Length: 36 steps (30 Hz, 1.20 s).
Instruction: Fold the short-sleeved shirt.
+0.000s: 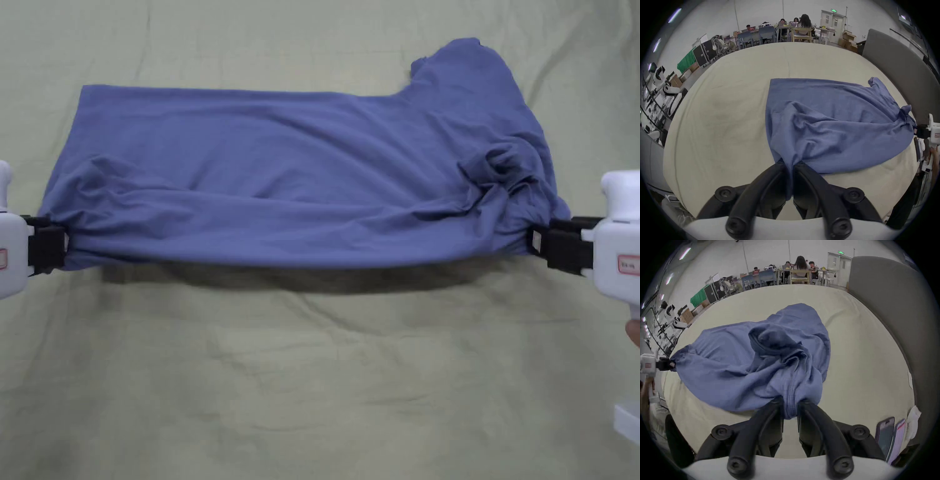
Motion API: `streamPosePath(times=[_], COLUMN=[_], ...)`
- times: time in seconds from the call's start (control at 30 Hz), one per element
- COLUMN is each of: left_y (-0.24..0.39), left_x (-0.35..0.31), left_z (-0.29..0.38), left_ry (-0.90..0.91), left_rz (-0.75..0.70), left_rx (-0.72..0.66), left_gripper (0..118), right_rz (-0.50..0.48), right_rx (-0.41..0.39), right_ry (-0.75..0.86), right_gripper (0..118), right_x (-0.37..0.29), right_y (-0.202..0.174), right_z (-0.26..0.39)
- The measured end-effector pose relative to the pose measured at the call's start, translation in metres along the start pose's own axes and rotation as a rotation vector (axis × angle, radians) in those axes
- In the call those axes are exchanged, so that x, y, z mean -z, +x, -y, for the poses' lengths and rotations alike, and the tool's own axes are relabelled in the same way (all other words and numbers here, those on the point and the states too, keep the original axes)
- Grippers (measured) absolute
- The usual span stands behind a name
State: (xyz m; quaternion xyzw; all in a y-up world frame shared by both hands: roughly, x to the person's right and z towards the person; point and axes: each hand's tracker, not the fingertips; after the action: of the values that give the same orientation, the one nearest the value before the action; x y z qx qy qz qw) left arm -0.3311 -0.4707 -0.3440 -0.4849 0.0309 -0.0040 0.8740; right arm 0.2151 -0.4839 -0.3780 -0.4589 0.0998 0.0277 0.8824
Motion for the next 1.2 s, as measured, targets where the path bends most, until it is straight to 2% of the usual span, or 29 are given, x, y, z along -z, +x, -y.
streamPosePath(times=[0.27,0.33,0.37,0.4,0.43,0.47,0.63,0.7,0.73,0.77,0.8,0.83,0.93,1.03,1.2], left_y=[0.017,0.014,0.011,0.008,0.006,0.005,0.015,0.025,0.028,0.031,0.032,0.036,0.041,0.043,0.023], left_x=[0.022,0.027,0.027,0.027,0.024,0.018,-0.064,-0.107,-0.124,-0.138,-0.147,-0.15,-0.152,-0.142,-0.091], left_z=[0.037,0.037,0.036,0.038,0.04,0.043,0.057,0.065,0.071,0.074,0.075,0.073,0.06,0.035,-0.059], left_ry=[-0.104,-0.123,-0.119,-0.12,-0.12,-0.12,0.056,0.175,0.233,0.265,0.274,0.257,0.256,0.281,0.301], left_rz=[-0.004,0.014,0.015,0.001,-0.016,-0.018,-0.082,-0.062,-0.012,0.025,0.037,0.019,0.009,-0.016,0.014], left_rx=[0.001,-0.055,-0.098,-0.136,-0.148,-0.14,-0.146,-0.147,-0.137,-0.145,-0.151,-0.159,-0.126,-0.101,-0.067], left_gripper=[5,5,16,44,86,88,88,86,72,43,3,0,0,0,0], right_rz=[-0.002,-0.004,-0.009,0.001,0.01,0.003,-0.006,0.023,0.024,0.011,-0.011,-0.03,0.0,-0.009,-0.034], right_rx=[0.021,0.025,0.028,0.036,0.038,0.028,0.001,-0.028,-0.034,-0.033,-0.027,-0.008,0.009,-0.023,-0.029], right_ry=[-0.068,-0.07,-0.067,-0.072,-0.081,-0.086,0.055,0.147,0.191,0.225,0.248,0.27,0.356,0.312,0.322], right_gripper=[18,19,33,65,107,115,114,112,103,85,45,3,3,3,3], right_x=[0.021,0.022,0.02,0.016,0.013,0.007,-0.058,-0.087,-0.099,-0.109,-0.117,-0.123,-0.127,-0.118,-0.108], right_y=[0.0,-0.002,-0.001,-0.002,-0.003,-0.005,-0.021,-0.032,-0.038,-0.041,-0.044,-0.047,-0.054,-0.057,-0.053], right_z=[0.033,0.032,0.031,0.03,0.03,0.031,0.025,0.024,0.024,0.025,0.025,0.025,0.025,0.014,-0.007])
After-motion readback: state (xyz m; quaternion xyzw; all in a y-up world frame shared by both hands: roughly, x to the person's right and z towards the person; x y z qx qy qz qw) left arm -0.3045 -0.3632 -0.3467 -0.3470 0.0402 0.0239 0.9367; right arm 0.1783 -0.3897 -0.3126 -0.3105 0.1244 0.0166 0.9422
